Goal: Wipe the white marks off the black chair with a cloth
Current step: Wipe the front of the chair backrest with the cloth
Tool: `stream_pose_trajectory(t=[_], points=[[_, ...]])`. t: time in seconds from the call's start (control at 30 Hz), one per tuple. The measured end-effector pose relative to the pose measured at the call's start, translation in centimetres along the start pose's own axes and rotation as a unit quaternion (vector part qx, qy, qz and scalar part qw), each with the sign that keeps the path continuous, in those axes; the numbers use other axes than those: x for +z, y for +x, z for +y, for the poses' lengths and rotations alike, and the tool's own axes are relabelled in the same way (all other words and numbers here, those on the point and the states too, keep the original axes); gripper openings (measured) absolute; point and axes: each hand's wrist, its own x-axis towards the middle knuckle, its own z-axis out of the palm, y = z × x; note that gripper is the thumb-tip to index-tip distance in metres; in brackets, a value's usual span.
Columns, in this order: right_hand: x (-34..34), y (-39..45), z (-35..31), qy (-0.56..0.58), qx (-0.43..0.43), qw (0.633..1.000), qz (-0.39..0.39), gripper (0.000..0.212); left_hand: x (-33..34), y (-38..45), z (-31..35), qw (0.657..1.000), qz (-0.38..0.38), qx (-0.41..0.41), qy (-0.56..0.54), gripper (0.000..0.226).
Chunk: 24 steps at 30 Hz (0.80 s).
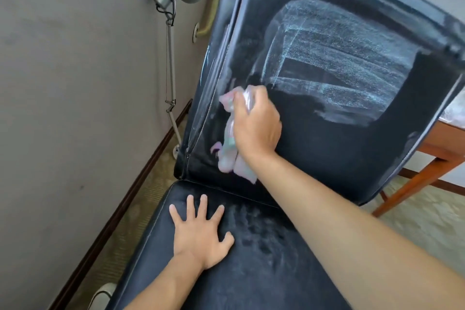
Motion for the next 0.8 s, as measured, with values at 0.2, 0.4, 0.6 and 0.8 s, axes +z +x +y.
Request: stream_pose_trajectory(t=[0.2, 0.4, 0.6, 0.8], points=[[-0.2, 6.9, -6.6, -0.036, -0.239, 0.966, 0.086, 0.029, -9.3, -1.9, -3.1, 0.993, 0.066, -0.006, -0.103, 0.035], [4.7, 1.2, 2.1, -0.237, -0.514, 0.825, 0.012, 0.036, -13.3, -4.9, -4.5, 0.963, 0.216, -0.029, -0.156, 0.029], [3.8, 1.5, 1.5, -0.324, -0.668, 0.654, -0.144, 0.022, -14.2, -5.4, -5.6, 0.972, 0.178, -0.037, -0.15, 0.027], [-2.8, 15.5, -6.5, -0.36, -0.563, 0.741, 0.069, 0.018, -15.3, -5.3, -6.2, 0.963, 0.195, -0.033, -0.18, 0.025]])
